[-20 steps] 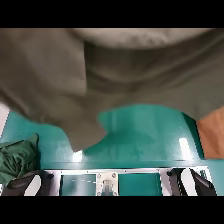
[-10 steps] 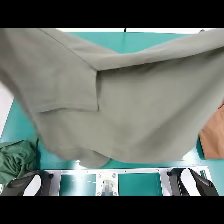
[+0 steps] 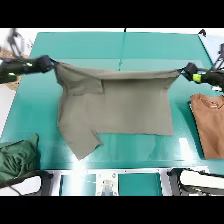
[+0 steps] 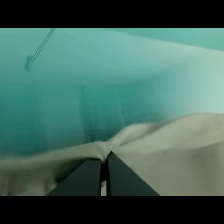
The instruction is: Fold the shirts.
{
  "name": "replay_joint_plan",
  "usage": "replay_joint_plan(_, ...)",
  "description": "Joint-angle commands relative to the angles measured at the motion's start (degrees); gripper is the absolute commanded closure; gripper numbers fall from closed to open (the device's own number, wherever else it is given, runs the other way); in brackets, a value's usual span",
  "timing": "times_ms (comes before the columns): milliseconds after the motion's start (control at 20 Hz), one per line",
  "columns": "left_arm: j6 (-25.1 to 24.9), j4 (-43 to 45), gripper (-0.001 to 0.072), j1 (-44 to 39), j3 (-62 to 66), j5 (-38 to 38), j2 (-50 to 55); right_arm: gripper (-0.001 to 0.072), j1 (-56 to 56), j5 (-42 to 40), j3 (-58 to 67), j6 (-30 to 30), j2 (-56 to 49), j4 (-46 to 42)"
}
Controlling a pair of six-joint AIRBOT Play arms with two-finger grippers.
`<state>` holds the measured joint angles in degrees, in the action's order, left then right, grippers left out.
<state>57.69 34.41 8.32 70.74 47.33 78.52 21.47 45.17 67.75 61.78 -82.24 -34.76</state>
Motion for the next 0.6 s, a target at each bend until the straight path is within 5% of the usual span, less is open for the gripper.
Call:
replay_joint_plan(0,-1.1,-0.7,0.0684,-3.8,1.5,-12.1,10.9,0.0695,-1.0,-2.1,8.0,0.0,-14.8,3.6)
replay_joint_plan(550,-1.2,-2.1,0.0684,-4.9,10.0,-20.9,15.4,0.0695,-2.1,-3.0,26.1,1.0,-24.5,7.3)
